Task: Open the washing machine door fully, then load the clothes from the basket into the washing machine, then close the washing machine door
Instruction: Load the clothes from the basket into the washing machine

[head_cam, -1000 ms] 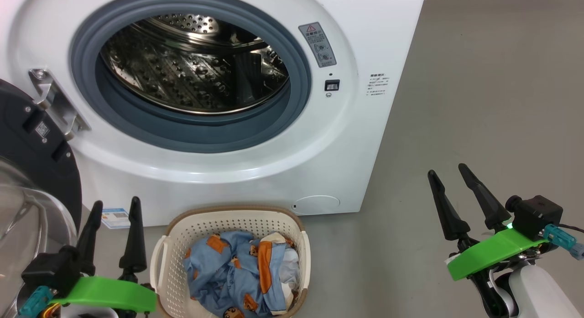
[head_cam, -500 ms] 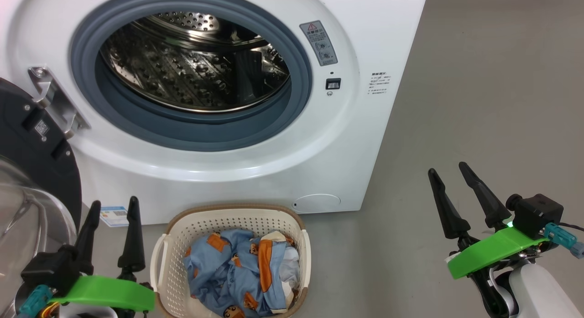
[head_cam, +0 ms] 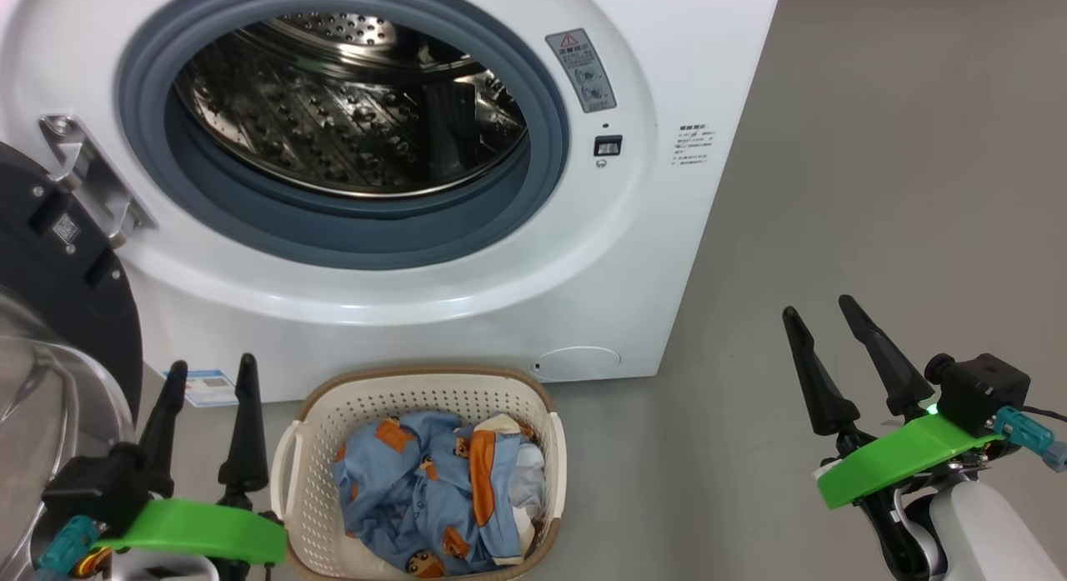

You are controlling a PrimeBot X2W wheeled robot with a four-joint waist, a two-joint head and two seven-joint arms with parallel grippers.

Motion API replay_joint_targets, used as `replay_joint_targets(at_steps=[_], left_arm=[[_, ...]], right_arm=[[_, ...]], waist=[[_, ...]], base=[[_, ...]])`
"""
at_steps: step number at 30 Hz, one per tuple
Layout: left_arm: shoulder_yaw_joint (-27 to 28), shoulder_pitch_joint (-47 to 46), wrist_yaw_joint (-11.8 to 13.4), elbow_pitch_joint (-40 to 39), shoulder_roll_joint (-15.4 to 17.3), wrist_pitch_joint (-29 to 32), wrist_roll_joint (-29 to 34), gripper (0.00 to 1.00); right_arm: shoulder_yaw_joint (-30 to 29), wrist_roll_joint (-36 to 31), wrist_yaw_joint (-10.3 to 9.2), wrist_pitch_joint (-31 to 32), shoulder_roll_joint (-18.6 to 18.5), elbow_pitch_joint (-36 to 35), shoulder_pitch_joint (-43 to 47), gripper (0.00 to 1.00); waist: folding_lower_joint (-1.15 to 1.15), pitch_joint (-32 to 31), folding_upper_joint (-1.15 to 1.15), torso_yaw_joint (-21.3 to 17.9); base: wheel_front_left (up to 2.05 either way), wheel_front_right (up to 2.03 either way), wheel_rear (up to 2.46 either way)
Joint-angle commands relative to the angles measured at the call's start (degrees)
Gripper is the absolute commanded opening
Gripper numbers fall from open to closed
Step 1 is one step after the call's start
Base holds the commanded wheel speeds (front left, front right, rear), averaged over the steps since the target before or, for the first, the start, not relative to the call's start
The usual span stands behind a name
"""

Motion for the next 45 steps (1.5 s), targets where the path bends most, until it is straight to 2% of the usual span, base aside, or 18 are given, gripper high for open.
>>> replay_joint_targets(at_steps=[1,13,27,38,45], left_arm=[[2.0,-2.9,-0.1,-1.2,0.9,-0.4,0.6,1.00],[0.2,-6.3,-0.7,1.0,0.1,-0.4,0.9,1.00],[-2.2,-12.0,-1.7,7.8,0.4,-0.1,0.6,1.00],[-4.4,-17.4,-2.7,15.7,1.0,0.7,-0.2,1.00],[-7.7,-22.2,-3.3,24.0,2.3,3.4,-0.7,1.00]], right_arm=[[1.0,-0.2,0.09,-0.7,0.0,-1.4,-1.5,1.00],[0.9,-0.2,0.09,-0.7,0.9,-1.6,-2.6,1.00],[1.2,-0.6,0.09,-0.7,2.5,-2.6,-5.7,1.00],[1.1,-1.0,0.09,-0.7,4.0,-3.6,-8.1,1.00],[1.5,-1.3,0.09,-0.7,5.2,-4.3,-10.4,1.00]], waist=[[0.00,0.6,0.00,-0.1],[0.00,5.8,0.00,-1.2],[0.00,14.1,0.00,-3.9],[0.00,21.5,0.00,-5.6],[0.00,27.0,0.00,-7.6]], base=[[0.00,0.00,0.00],[0.00,0.00,0.00],[0.00,0.00,0.00],[0.00,0.00,0.00],[0.00,0.00,0.00]])
